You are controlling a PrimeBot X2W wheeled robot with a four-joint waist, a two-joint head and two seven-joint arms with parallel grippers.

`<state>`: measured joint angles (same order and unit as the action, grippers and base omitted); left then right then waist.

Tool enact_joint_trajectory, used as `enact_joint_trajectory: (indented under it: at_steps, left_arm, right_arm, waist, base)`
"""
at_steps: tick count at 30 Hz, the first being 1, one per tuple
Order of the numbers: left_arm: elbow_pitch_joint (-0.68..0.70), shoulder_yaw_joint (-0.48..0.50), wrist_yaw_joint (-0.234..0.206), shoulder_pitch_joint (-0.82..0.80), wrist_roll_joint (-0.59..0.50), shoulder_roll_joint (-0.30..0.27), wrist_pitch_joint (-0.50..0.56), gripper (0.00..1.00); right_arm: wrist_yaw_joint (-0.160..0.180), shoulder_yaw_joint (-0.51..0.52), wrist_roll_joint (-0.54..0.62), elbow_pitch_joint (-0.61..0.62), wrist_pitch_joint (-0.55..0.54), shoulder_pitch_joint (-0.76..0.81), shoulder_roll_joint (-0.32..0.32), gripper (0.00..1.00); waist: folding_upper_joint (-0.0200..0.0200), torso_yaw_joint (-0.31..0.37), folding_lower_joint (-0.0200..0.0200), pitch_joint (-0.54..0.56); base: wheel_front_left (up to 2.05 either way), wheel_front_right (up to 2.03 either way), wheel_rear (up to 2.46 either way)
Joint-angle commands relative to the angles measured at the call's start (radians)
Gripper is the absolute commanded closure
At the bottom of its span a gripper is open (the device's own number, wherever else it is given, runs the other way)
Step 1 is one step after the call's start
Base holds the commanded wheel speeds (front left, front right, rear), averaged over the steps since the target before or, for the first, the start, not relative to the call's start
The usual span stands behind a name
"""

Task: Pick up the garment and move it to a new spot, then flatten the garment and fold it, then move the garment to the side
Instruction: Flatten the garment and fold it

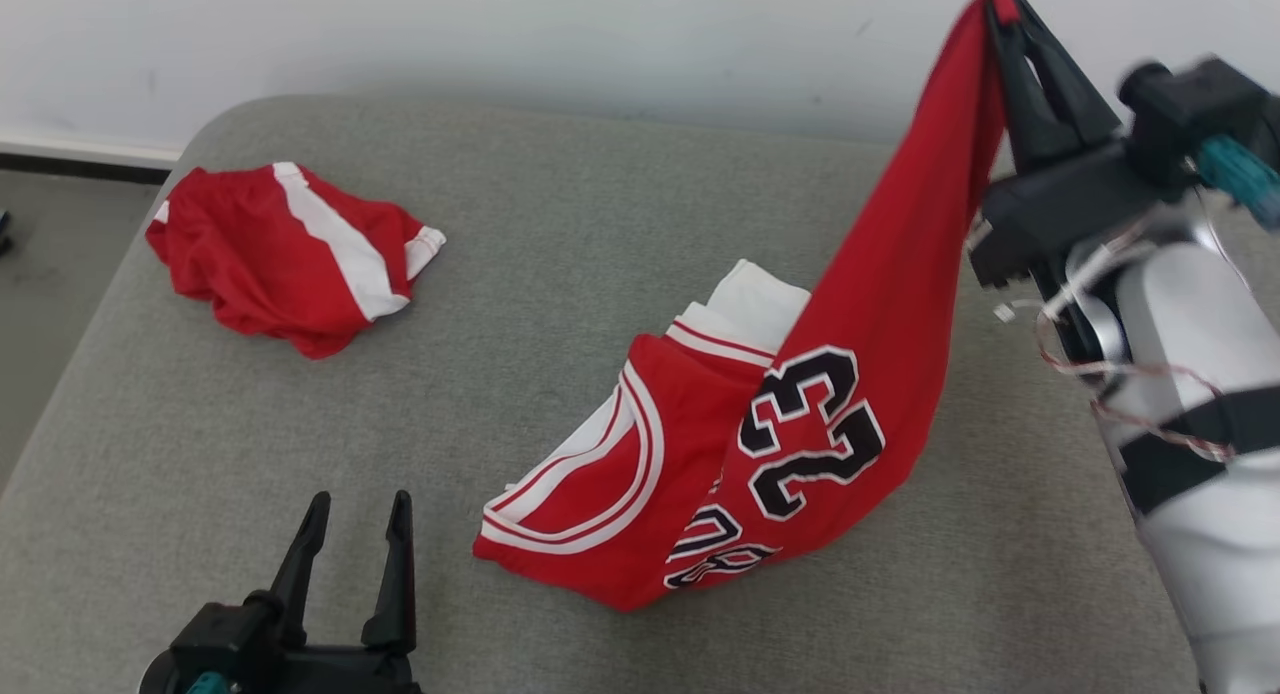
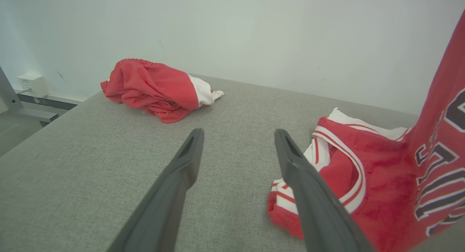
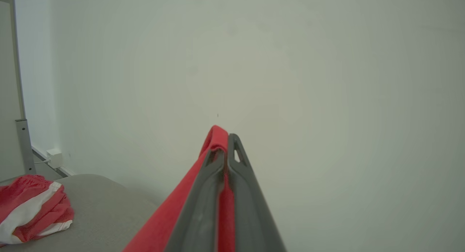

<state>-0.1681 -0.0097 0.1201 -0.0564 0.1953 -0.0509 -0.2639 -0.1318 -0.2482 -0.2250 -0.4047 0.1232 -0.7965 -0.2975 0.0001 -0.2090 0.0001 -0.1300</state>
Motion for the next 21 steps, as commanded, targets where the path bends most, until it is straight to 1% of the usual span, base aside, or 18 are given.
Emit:
enact_joint_trajectory:
  at_steps: [1,2,3,4,8,9,10,11,12,16,18,21]
  left_arm:
    - [-0.004,-0.012,-0.004,-0.02,0.015,0.001,-0.001,0.0]
    - [-0.006,-0.019,-0.004,-0.027,0.019,0.001,-0.001,0.0]
    - [-0.01,-0.036,-0.005,-0.04,0.02,0.001,-0.001,0.0]
    - [-0.012,-0.046,-0.005,-0.047,0.026,0.001,-0.001,0.0]
    - [-0.02,-0.084,-0.009,-0.077,0.046,0.0,-0.001,0.0]
    - [-0.02,-0.084,-0.009,-0.077,0.046,0.0,-0.001,0.0]
    - [-0.025,-0.105,-0.012,-0.089,0.058,0.001,-0.001,0.0]
    - [-0.026,-0.115,-0.014,-0.094,0.066,0.001,-0.001,0.0]
    - [-0.027,-0.121,-0.016,-0.099,0.073,0.0,-0.001,0.0]
    - [-0.026,-0.133,-0.024,-0.105,0.079,0.0,-0.001,0.0]
    - [-0.024,-0.132,-0.03,-0.102,0.081,0.0,-0.001,0.0]
    - [-0.023,-0.116,-0.03,-0.09,0.065,0.0,-0.001,0.0]
  right_arm:
    - [0.002,-0.026,0.011,-0.067,0.012,-0.071,0.02,1.0]
    - [0.002,-0.038,0.011,-0.114,0.018,-0.11,0.033,1.0]
    - [0.002,-0.067,0.017,-0.208,0.033,-0.182,0.057,1.0]
    - [0.002,-0.081,0.018,-0.256,0.039,-0.215,0.071,1.0]
    - [0.002,-0.147,0.034,-0.44,0.063,-0.308,0.114,1.0]
    - [0.002,-0.147,0.034,-0.44,0.063,-0.308,0.114,1.0]
    - [0.002,-0.171,0.039,-0.523,0.071,-0.334,0.131,0.95]
    - [0.002,-0.182,0.042,-0.56,0.074,-0.345,0.139,0.79]
    - [0.002,-0.189,0.038,-0.593,0.081,-0.354,0.146,0.0]
    - [0.002,-0.218,0.026,-0.669,0.099,-0.362,0.165,0.0]
    - [0.002,-0.234,0.015,-0.696,0.116,-0.367,0.167,0.0]
    - [0.002,-0.239,-0.015,-0.705,0.135,-0.365,0.157,0.0]
  waist:
    - [-0.0001,-0.039,-0.0001,-0.03]
    - [-0.0001,-0.048,-0.0001,-0.037]
    - [-0.0001,-0.068,-0.0001,-0.049]
    - [-0.0001,-0.078,-0.0001,-0.056]
    - [-0.0001,-0.12,-0.0001,-0.081]
    - [-0.0001,-0.12,-0.0001,-0.081]
    - [-0.0001,-0.14,-0.0001,-0.091]
    - [-0.0001,-0.149,-0.0001,-0.095]
    - [-0.0001,-0.154,-0.0001,-0.098]
    - [-0.0001,-0.161,-0.0001,-0.103]
    - [-0.0001,-0.154,-0.0001,-0.104]
    - [-0.0001,-0.131,-0.0001,-0.093]
  base:
    - [0.0,0.0,0.0]
    - [0.0,0.0,0.0]
    - [0.0,0.0,0.0]
    - [0.0,0.0,0.0]
    - [0.0,0.0,0.0]
    - [0.0,0.0,0.0]
    - [0.0,0.0,0.0]
    - [0.0,0.0,0.0]
    - [0.0,0.0,0.0]
    - [0.0,0.0,0.0]
    - [0.0,0.0,0.0]
    - [0.0,0.0,0.0]
